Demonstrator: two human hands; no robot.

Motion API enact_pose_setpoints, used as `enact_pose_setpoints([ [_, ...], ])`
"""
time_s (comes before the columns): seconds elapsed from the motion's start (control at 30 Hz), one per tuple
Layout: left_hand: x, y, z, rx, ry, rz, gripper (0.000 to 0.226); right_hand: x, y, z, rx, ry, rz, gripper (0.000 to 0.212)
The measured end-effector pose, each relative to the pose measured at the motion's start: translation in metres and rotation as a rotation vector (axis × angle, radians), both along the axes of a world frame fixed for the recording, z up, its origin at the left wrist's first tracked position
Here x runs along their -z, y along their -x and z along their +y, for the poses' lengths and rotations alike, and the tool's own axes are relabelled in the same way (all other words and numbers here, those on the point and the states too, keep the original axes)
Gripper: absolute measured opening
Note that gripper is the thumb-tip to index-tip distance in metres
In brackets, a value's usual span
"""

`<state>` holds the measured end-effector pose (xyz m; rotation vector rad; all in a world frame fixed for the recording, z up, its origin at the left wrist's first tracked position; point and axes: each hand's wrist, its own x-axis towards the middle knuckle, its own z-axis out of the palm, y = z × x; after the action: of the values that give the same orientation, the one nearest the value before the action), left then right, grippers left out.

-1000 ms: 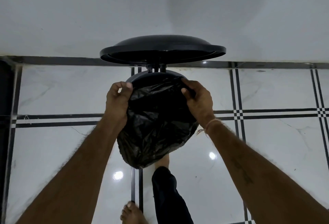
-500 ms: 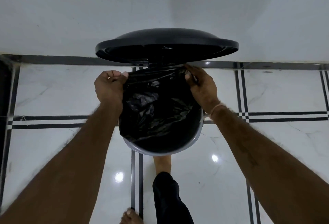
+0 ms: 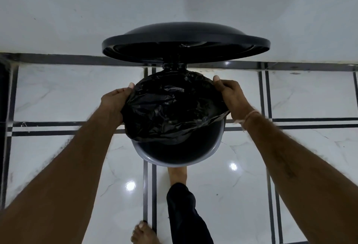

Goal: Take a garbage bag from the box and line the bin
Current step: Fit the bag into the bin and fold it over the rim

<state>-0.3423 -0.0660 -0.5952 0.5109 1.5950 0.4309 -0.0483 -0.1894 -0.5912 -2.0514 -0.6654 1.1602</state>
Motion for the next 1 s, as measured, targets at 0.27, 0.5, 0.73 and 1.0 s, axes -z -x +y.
enact_pose_setpoints([
  [0.27,-0.005,0.033,-0.022,0.17,-0.156,-0.131,0.006,-0.017,0.007,-0.026,0.107,0.039,0.114,0.054],
  [0.5,-0.005,0.056,-0.047,0.135,-0.078,-0.153,0.009,-0.013,0.018,-0.068,0.208,0.009,0.149,0.031],
  [0.73,-0.019,0.054,-0.066,0.001,0.076,-0.11,0.025,-0.008,0.039,-0.094,0.378,-0.083,0.188,0.025],
  [1.0,-0.023,0.052,-0.088,-0.103,0.164,-0.213,0.02,-0.009,0.057,-0.097,0.662,0.088,0.129,0.026],
])
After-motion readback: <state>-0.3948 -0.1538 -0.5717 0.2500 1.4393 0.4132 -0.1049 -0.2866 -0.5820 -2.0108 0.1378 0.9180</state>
